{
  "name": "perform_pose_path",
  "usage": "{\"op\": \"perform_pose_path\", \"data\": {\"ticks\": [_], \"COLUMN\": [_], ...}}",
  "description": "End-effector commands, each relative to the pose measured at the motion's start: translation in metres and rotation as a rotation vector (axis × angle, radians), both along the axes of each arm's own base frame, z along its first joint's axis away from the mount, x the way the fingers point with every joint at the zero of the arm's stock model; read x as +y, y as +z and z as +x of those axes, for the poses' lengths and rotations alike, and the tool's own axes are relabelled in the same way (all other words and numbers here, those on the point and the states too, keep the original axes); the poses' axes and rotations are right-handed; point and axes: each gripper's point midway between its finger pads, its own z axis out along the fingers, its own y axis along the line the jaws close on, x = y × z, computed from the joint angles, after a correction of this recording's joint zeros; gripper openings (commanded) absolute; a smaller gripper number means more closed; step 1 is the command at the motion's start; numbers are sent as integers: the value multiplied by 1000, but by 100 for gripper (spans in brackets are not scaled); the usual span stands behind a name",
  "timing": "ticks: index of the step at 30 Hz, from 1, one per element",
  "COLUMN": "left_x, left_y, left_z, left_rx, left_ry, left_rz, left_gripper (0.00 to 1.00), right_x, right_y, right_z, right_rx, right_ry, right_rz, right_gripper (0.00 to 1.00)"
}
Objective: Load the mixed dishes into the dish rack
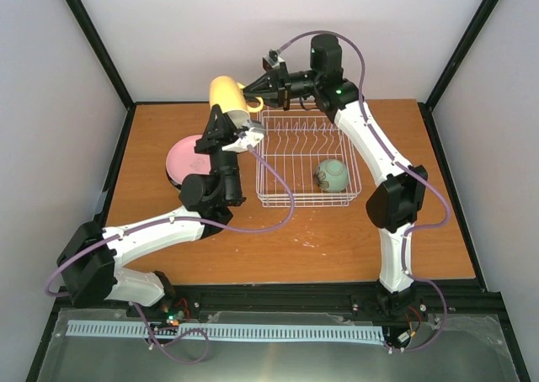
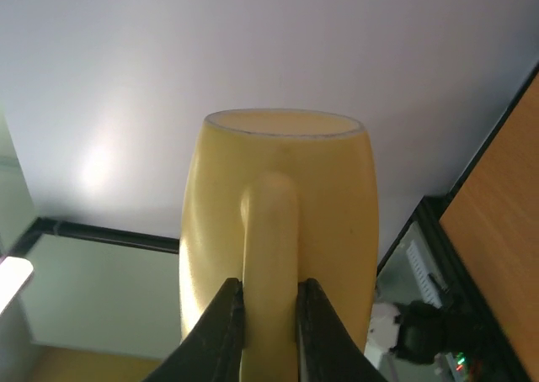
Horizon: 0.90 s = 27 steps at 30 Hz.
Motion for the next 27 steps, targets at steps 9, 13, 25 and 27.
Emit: {"op": "perform_pose_path", "data": {"ticks": [9, 13, 25, 27], "left_x": [-13, -13, -4, 1], "left_y": [-2, -2, -6, -3], "left_z": [10, 11, 12, 12], "left_rx": [16, 24, 59, 55], "left_ry": [-52, -60, -37, -27], "left_rz": [45, 30, -35, -64], "left_gripper": [2, 20, 53, 56], "right_x": [-3, -9, -63, -74], "right_y": [44, 42, 35, 32], "right_z": [-43, -35, 26, 37], "right_rx": [-95, -108, -145, -151], "right_ry": [69, 33, -170, -211], "right_rz": [56, 49, 14, 5], "right_gripper": [3, 3, 3, 3]}}
